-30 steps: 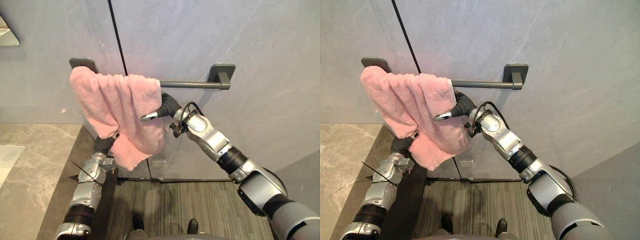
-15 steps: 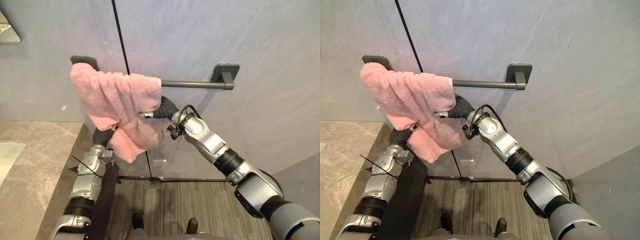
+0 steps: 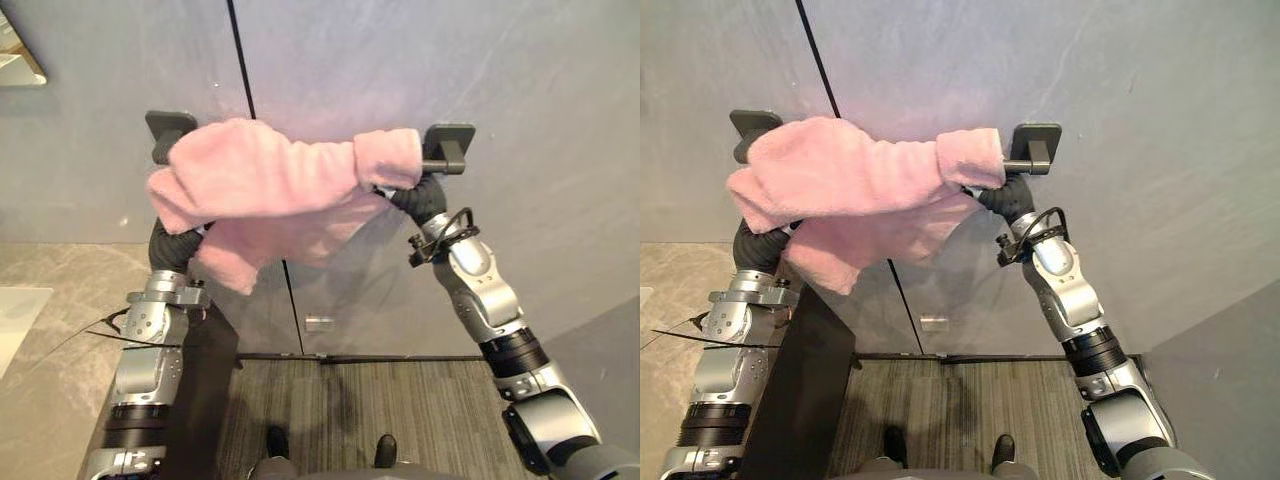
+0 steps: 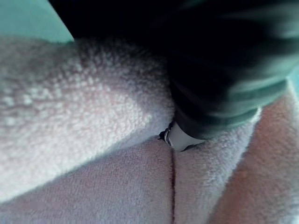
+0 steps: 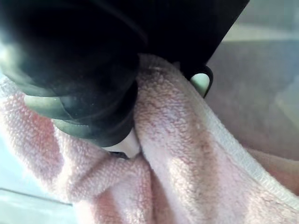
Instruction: Organize washtable
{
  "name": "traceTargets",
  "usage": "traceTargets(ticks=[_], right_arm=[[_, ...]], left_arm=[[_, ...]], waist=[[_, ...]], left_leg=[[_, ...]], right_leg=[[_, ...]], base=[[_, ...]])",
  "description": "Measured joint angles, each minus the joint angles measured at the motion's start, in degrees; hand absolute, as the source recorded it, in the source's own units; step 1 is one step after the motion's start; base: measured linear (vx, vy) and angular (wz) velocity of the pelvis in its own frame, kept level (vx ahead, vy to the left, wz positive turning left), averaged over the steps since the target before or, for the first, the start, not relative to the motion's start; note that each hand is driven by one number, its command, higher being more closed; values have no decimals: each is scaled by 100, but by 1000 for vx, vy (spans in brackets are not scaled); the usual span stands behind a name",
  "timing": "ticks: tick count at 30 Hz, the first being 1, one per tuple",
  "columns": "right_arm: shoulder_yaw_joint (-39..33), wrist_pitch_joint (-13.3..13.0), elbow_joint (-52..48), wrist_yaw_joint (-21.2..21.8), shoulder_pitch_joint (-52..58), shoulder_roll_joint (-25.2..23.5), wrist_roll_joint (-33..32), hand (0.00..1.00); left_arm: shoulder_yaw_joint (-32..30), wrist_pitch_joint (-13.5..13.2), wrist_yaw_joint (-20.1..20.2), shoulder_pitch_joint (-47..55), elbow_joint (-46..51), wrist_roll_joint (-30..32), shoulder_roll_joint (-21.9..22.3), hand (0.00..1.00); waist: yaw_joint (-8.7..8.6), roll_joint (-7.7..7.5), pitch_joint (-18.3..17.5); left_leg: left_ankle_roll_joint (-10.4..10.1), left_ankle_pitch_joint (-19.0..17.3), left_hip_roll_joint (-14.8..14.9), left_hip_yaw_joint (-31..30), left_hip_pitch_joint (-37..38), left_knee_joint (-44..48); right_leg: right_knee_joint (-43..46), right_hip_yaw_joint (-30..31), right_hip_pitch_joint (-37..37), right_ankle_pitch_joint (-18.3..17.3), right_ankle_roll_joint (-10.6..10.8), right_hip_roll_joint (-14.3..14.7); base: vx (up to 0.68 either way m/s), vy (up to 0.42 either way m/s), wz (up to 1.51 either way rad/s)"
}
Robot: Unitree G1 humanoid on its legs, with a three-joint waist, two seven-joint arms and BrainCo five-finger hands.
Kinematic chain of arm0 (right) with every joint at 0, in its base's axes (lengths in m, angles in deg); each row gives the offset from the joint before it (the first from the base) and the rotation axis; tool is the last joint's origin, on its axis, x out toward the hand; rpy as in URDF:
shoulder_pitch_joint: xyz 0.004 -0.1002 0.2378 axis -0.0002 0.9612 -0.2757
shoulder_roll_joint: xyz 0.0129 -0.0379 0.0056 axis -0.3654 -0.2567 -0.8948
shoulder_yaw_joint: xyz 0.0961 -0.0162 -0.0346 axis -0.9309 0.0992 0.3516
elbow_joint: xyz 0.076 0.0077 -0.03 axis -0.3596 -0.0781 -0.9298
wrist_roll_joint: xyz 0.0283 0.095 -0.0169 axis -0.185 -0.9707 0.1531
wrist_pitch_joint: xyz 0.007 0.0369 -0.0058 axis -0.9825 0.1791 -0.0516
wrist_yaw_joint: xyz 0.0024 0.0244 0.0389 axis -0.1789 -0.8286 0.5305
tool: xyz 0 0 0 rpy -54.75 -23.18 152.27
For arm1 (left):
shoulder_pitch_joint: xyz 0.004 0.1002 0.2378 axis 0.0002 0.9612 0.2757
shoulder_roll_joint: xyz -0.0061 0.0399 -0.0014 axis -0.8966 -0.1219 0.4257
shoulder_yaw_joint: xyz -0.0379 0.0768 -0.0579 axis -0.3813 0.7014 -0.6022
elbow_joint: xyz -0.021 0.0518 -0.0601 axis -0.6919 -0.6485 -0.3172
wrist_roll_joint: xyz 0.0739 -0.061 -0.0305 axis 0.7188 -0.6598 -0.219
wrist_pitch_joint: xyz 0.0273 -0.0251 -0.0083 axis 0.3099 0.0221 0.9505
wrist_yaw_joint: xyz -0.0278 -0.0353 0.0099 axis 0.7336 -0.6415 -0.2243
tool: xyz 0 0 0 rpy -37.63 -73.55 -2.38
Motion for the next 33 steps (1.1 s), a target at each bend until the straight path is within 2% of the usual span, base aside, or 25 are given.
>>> traceTargets(ticks=[1,11,20,33], right_arm=[[-1,3,-20,0,73,0,-140,100],[-2,24,-120,2,381,25,-479,100],[11,124,-111,2,557,47,-504,100],[307,201,-32,14,440,347,-440,100]], left_arm=[[0,1,4,22,8,6,25,100],[0,48,108,167,25,100,184,100],[15,175,109,173,-404,43,775,100],[316,227,100,285,-1226,-130,1019,100]], waist=[[-57,11,6],[-204,84,46],[-209,177,87],[-150,160,76]], left_leg=[[0,0,3,0,6,0],[24,18,1,75,62,0],[24,18,-2,3,66,-2],[20,12,34,-96,15,-3]], right_leg=[[-1,0,4,0,0,4],[-4,26,14,6,45,3],[11,-29,48,-37,58,1],[-17,-87,68,-56,34,0]], base=[[0,0,0],[36,-10,-4],[7,-3,3],[15,-3,3]])
